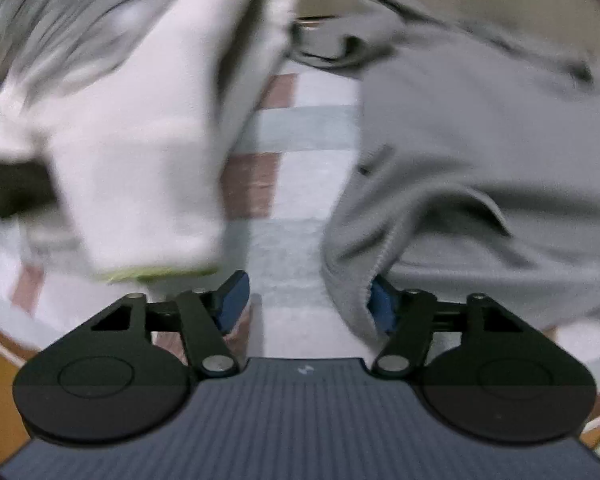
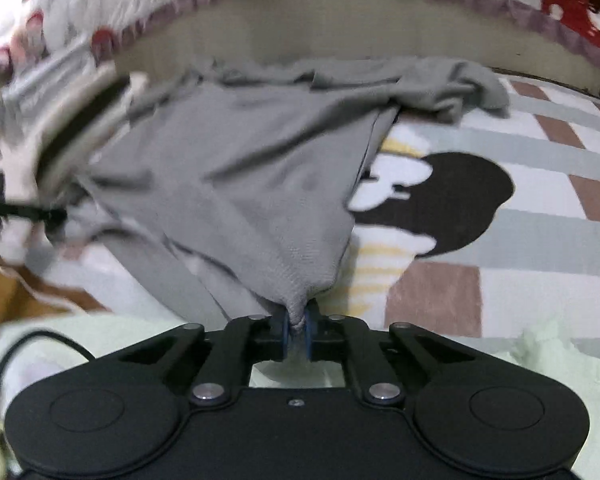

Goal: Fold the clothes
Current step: 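Lift the shirt hem with both grippers and fold it toward the collar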

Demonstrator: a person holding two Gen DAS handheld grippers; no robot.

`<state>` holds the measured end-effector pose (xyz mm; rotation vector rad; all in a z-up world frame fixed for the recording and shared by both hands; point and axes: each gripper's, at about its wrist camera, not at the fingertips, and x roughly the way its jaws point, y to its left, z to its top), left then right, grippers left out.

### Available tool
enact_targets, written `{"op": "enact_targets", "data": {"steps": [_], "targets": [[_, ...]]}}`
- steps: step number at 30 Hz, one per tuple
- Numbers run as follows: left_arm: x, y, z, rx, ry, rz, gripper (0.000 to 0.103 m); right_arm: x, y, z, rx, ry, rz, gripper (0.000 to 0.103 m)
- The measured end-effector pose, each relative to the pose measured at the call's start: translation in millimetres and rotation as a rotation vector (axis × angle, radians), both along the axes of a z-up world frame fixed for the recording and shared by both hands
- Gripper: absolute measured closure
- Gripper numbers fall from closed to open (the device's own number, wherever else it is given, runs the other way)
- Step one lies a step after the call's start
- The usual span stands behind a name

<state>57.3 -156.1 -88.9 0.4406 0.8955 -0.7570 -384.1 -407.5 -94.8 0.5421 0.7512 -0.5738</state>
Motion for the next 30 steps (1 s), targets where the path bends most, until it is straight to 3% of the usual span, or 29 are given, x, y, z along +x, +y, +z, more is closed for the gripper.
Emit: {"op": "enact_targets", "data": {"steps": [2,5,7,9,10,11,12,13,14,15,16,18,19,23,30], "targets": [[9,9,1,-0.056,0.081,0.015,0.064,-2,-3,0,0.008,0.021,-0.006,0.095],[4,5,-1,-0.065,0.097,-0.038,0.064,1,-7,-12,0.011,0.076,-0.029,0.093],[-1,-3,-7,-0.067,0.108,-0.073,0.056,1,-6,-17,0.027,0.051,-0.043,0.088],[-5,-12,-18,-0.050,0.128,-0.094,0.037,1,-4,-22,0.032,0.031,-0.060,0.087],[-10,-17,-24,-0.041,0.098,-0.106,0.035,2,-3,-24,0.033,0.029,-0.066,0.076],[-16,-19,-27,-0.036,0.055,-0.119,0.034,4,-3,-27,0.021,0.032,-0.073,0.056],[-20,-21,-28,-0.031,0.022,-0.132,0.035,7,-3,-31,0.007,0.036,-0.079,0.051],[-24,-22,-29,-0.026,-0.011,-0.144,0.039,9,-2,-34,-0.008,0.039,-0.086,0.050],[-25,-21,-27,-0.029,-0.019,-0.140,0.061,11,-2,-37,-0.022,0.043,-0.092,0.050],[-25,-17,-22,-0.039,-0.008,-0.123,0.090,14,-2,-38,-0.049,0.044,-0.090,0.050],[-24,-13,-18,-0.049,0.003,-0.106,0.101,16,-4,-37,-0.062,0.045,-0.074,0.052],[-28,2,5,-0.102,-0.032,-0.070,0.100,16,-11,-28,-0.071,0.031,-0.049,0.094],[-31,11,17,-0.134,-0.057,-0.052,0.101,13,-17,-20,-0.068,0.011,-0.048,0.098],[-44,51,60,-0.264,-0.064,0.036,0.101,-13,-27,33,-0.101,-0.094,-0.059,0.099],[-95,86,103,-0.321,-0.125,0.036,0.101,-56,2,127,-0.294,-0.125,-0.016,0.099]]}}
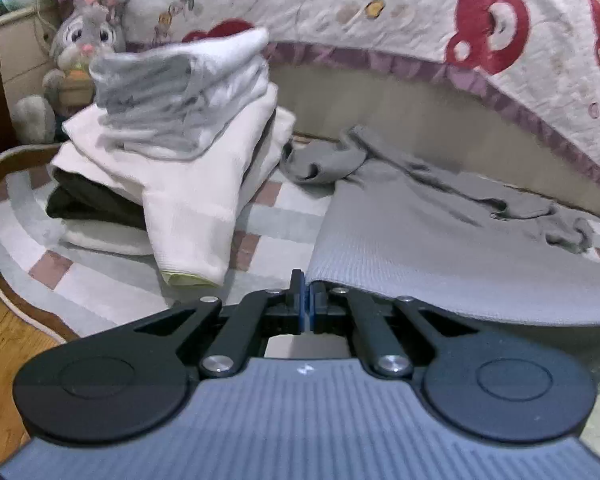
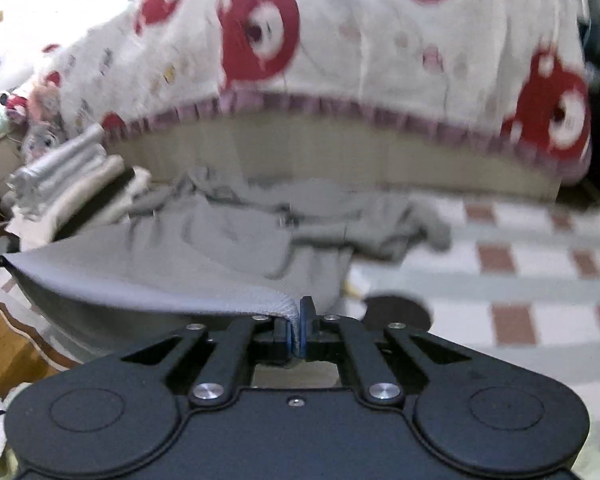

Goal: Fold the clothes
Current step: 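Lift the shirt hem with both grippers and fold it toward the collar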

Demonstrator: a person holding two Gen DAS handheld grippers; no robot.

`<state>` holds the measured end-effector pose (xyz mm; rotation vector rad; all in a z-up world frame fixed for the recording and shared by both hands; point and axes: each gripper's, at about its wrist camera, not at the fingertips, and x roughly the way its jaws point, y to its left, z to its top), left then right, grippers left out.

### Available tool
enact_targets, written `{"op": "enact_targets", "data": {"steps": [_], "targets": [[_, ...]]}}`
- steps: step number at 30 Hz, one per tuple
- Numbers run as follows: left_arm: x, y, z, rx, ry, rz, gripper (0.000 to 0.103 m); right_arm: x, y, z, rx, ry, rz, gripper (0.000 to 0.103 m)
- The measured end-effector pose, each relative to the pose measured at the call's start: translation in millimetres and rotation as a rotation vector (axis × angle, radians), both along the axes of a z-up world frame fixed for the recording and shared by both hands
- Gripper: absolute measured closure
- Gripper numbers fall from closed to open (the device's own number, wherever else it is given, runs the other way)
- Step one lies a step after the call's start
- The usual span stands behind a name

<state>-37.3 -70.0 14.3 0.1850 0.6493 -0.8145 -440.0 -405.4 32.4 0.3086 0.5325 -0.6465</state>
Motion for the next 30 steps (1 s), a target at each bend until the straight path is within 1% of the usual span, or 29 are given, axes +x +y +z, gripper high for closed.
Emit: {"op": "enact_targets", "data": {"steps": [2,5,6,8,11,13,15,17,21,22,24,26,30], "targets": [[-15,11,10,-0.009,-0.008,0.014,0.101,-11,11,20,-0.050,0.002,0.002,0.099],[-36,34,15,-0.026,0.030,0.028,0.101,-28,26,35,-0.103,0.011,0.007,0.099],[-43,40,13,-0.016,0.037,0.026,0.101,-34,31,36,-0.114,0.020,0.009,0.099],[-56,45,4,0.025,0.043,0.010,0.101,-44,37,30,-0.105,0.036,0.004,0.100],[-70,47,-13,0.073,0.067,-0.015,0.101,-54,37,5,-0.052,0.083,-0.014,0.100],[-75,50,-16,0.064,0.094,-0.023,0.101,-58,36,-7,-0.023,0.091,-0.018,0.100],[-77,54,-12,0.050,0.109,-0.013,0.102,-62,36,-16,-0.006,0.092,-0.023,0.100],[-79,60,-2,0.036,0.120,0.001,0.102,-68,37,-16,-0.009,0.079,-0.030,0.100],[-88,77,21,0.005,0.136,0.007,0.102,-83,40,-3,-0.007,0.044,-0.029,0.100],[-91,79,25,0.010,0.130,0.003,0.102,-87,41,-1,-0.001,0.038,-0.030,0.100],[-100,78,20,0.056,0.111,-0.013,0.103,-95,44,-3,0.013,0.038,-0.030,0.100],[-105,73,5,0.118,0.120,-0.022,0.102,-102,47,-9,0.024,0.052,-0.031,0.100],[-117,66,-24,0.218,0.151,-0.034,0.103,-106,44,-37,0.090,0.086,-0.059,0.100]]}}
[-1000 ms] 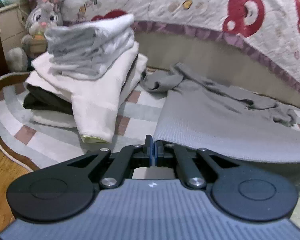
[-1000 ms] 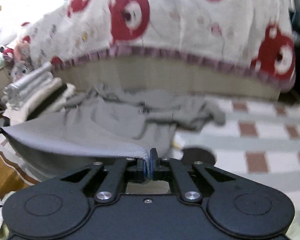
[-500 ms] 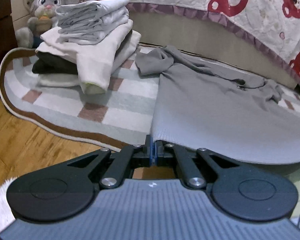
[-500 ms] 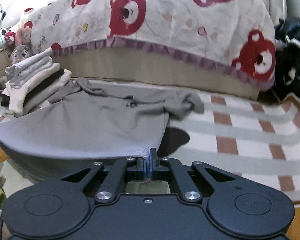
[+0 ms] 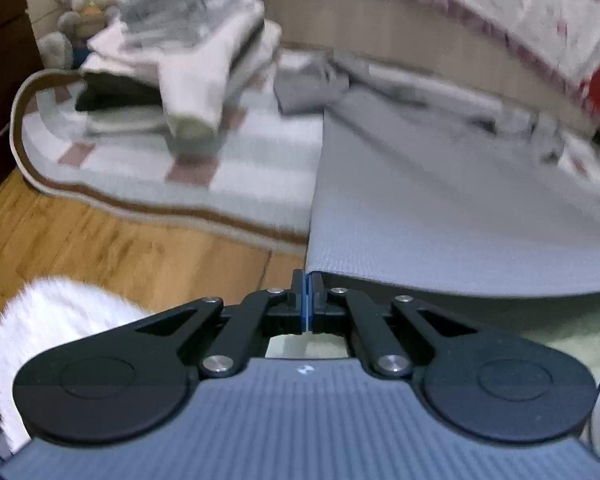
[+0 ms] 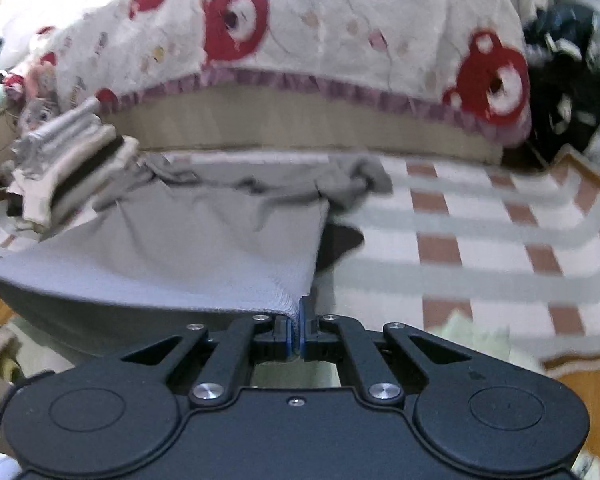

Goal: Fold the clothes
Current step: 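Lift the shirt hem with both grippers and fold it toward the collar, then lower the hem onto the shirt and open both grippers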

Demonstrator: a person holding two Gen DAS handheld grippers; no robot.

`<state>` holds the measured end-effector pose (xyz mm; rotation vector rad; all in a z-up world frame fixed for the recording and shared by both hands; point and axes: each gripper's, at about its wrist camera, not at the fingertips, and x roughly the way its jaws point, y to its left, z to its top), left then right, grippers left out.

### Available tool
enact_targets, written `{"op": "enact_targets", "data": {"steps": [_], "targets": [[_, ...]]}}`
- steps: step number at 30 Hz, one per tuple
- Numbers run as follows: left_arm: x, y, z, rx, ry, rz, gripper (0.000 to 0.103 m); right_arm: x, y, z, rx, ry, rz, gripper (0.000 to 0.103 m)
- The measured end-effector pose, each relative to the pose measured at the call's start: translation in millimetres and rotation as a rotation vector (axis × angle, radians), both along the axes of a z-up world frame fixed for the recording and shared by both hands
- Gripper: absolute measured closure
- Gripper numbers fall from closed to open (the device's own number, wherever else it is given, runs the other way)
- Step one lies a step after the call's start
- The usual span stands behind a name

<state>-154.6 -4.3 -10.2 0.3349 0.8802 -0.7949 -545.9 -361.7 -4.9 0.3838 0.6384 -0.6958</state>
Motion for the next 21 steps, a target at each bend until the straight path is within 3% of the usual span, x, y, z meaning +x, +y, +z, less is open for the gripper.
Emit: {"op": "enact_targets", "data": {"steps": [5,8,13,15,18,19,20,21], "targets": [[-4,8,17,0.002,-0.020,0.020,0.103,-6,7,7,-0.020,-0.029,-0.003,0.100],[-10,4,25,0.032,-0.036,-0.016,0.103,-10,9,15,-0.014,-0.037,-0.021,0.100],[-5,-8,-4,0.159,0.047,-0.013,0.103,-3,4,-10,0.025,0.084,-0.014,0.098],[0,-8,-13,0.208,0.102,-0.001,0.099,-3,1,-23,0.095,0.105,-0.028,0.092],[7,-5,0,0.153,0.144,-0.009,0.098,-11,-5,-23,0.188,0.070,-0.059,0.067],[9,-4,6,0.128,0.155,-0.013,0.096,-15,-5,-17,0.208,0.046,-0.055,0.063],[11,-4,14,0.096,0.150,-0.015,0.087,-17,-5,-11,0.214,0.028,-0.045,0.063],[13,-5,22,0.058,0.132,-0.017,0.070,-17,-5,-4,0.212,0.010,-0.030,0.063]]}}
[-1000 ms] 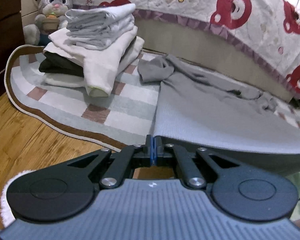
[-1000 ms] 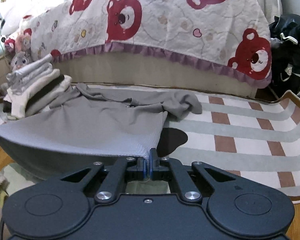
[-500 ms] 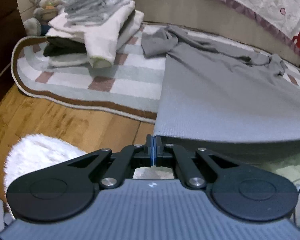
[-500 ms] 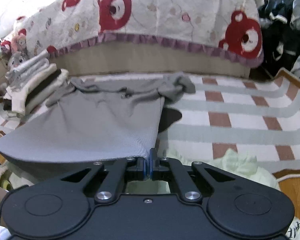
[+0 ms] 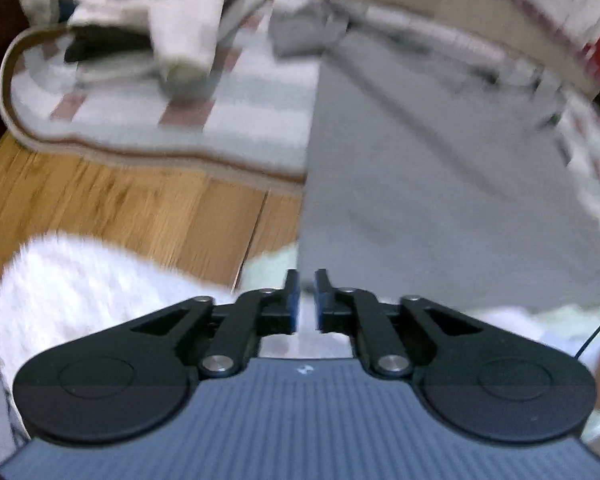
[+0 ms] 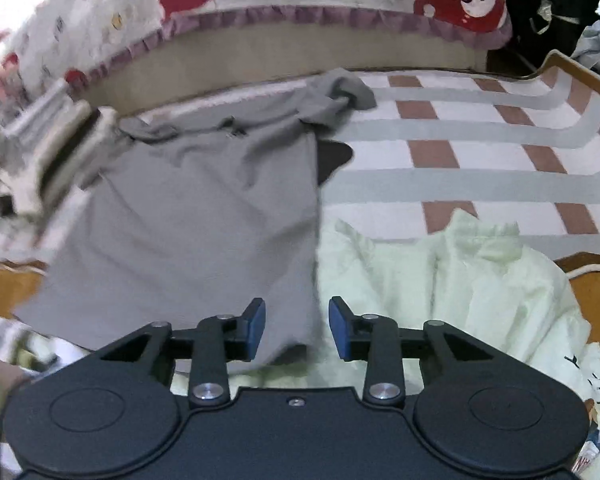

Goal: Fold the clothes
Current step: 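Lower the hem onto the shirt and open both grippers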

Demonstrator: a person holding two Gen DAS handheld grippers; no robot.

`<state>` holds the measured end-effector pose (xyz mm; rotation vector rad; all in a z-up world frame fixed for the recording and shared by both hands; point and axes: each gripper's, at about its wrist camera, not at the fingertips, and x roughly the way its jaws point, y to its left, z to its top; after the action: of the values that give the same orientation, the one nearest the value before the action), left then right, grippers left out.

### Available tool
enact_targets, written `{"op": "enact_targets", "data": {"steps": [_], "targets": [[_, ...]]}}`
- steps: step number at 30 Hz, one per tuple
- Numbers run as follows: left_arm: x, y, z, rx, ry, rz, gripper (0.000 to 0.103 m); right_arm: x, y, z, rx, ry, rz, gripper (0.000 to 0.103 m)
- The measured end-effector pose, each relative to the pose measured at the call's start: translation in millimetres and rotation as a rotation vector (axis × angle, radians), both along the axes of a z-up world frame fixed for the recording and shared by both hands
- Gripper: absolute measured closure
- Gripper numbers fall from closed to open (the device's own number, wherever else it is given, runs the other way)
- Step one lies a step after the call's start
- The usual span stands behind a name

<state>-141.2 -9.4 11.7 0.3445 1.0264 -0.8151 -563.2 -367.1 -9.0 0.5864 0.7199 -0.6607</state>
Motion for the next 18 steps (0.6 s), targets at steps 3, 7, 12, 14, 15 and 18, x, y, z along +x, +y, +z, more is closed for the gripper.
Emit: {"op": "enact_targets", "data": {"steps": [3,7,12,14,15,18], "targets": [[6,-13,11,-0.046,-0.080,-0.006,0.053,8,-3,18,-0.047,-0.048,0.027,0.058],[10,-50,12,-0.015,-0.219,-0.046,0.053,46,-16,27,-0.129,-0.075,0.060,0.057],[13,-85,18,-0.042,-0.275,-0.105,0.053,115,-34,40,-0.162,-0.093,0.162,0.057],[12,-96,22,-0.057,-0.315,-0.126,0.053,143,-40,52,-0.172,-0.092,0.213,0.057],[12,-100,23,-0.058,-0.340,-0.137,0.053,157,-41,59,-0.179,-0.092,0.242,0.057],[19,-113,22,-0.052,-0.351,-0.160,0.052,195,-49,79,-0.184,-0.074,0.318,0.057]]}}
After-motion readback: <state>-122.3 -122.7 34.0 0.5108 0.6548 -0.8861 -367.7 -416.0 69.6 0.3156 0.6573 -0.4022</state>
